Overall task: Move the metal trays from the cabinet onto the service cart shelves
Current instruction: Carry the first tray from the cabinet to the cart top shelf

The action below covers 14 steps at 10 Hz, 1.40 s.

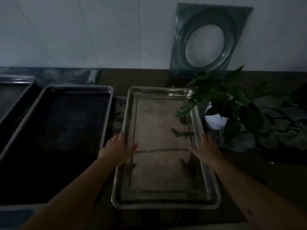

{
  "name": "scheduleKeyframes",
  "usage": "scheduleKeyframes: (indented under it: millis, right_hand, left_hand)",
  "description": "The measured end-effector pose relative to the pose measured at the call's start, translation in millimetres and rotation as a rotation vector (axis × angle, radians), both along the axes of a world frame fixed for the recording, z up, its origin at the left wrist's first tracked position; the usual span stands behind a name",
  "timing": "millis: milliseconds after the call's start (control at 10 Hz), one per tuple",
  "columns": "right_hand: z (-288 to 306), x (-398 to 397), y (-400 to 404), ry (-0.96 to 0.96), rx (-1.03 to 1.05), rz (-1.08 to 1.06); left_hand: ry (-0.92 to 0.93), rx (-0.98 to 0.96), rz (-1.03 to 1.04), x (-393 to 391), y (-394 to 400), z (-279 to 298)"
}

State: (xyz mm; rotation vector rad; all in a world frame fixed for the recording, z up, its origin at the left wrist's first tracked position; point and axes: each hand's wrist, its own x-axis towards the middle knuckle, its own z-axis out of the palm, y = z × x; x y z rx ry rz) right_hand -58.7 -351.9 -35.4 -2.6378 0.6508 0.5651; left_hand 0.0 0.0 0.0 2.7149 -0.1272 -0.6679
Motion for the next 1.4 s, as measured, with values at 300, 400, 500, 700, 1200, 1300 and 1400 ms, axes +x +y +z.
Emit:
scheduleKeyframes:
  millis: [300,400,500,700,1200,1300,1400]
  right_hand:
    - [-35.7,86.8,-22.7,-0.227,0.214,-0.577]
    - [-43.3,92.5,-32.4,-0.197,0.199,-0.577]
    - [-50.4,91.2,-35.3,-0.229,0.223,-0.627]
    - [-33.7,88.3,-35.3,-0.27,0.425,-0.693]
    - [35.3,-14.9,-32.9,-0.327,0.662,-0.527]
    - [46.3,-64.6,-33.0,-0.279,0.689,-0.504]
    - [49.3,-116.2,-31.3,-0.349,0.659,-0.463]
  left_hand:
    - [0.154,-0.402,0.468,99.8,-8.1,-65.0]
    - [0.136,-0.486,0.549,102.4,-13.3,-78.0]
    - [0.123,-0.519,0.635,95.7,-13.1,-86.4]
    - [0.149,-0.584,0.722,99.2,-13.0,-75.8]
    - [0.09,-0.473,0.571,-22.7,28.9,22.6]
    - [0.029,-0.385,0.529,-79.7,29.4,32.4]
    - [-0.016,-0.27,0.437,-151.1,28.3,54.0]
